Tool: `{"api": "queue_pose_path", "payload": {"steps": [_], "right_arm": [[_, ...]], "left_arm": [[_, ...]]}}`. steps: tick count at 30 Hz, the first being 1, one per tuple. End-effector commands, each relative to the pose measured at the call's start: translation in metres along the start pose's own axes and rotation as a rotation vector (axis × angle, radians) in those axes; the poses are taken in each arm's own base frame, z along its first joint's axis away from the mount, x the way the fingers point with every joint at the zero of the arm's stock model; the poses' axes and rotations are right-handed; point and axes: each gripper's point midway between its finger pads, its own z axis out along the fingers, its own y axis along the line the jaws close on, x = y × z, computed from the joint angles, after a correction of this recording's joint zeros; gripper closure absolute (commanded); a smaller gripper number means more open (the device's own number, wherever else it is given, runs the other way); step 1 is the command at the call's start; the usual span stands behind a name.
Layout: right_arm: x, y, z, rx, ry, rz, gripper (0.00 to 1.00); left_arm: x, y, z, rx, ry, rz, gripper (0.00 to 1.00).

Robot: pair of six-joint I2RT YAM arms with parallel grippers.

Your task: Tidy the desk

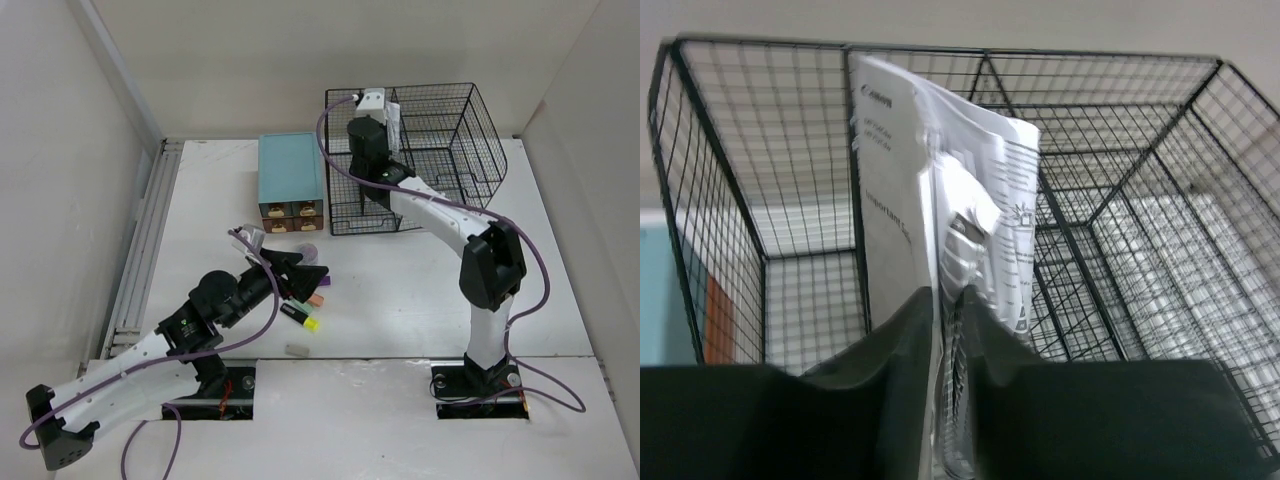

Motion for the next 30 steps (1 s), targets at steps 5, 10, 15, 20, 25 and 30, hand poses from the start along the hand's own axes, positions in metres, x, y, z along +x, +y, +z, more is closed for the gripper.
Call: {"api": "queue_pose_path", "payload": {"steps": [5, 10, 15, 20, 25, 30], "right_arm": [[-0.058, -0.023, -0.045, -0.103, -0.064, 0.093, 0.47], [-0.089, -0.049, -0.063, -0.151, -0.102, 0.127, 0.32], [-0.095, -0.063, -0.043, -0.128, -0.093, 0.145, 0.32], [-0.071, -0.053, -0.006, -0.174, -0.018, 0.14, 0.32], [-0.06, -0.041, 0.022, -0.241, 0.052, 0.146, 0.32], [-0.045, -0.031, 0.046, -0.272, 0.098, 0.153, 0.32]], "left_arm": [[-0.005, -0.002, 0.0, 0.002, -0.027, -0.011, 0.14], [-0.007, -0.003, 0.002, 0.009, -0.037, -0.013, 0.14], [-0.005, -0.009, 0.005, 0.039, -0.028, -0.013, 0.14], [-0.004, -0.008, 0.004, 0.04, -0.028, -0.022, 0.14], [-0.006, -0.007, 0.0, 0.031, -0.035, -0.023, 0.14], [-0.004, -0.004, 0.0, 0.018, -0.031, -0.022, 0.14]]}}
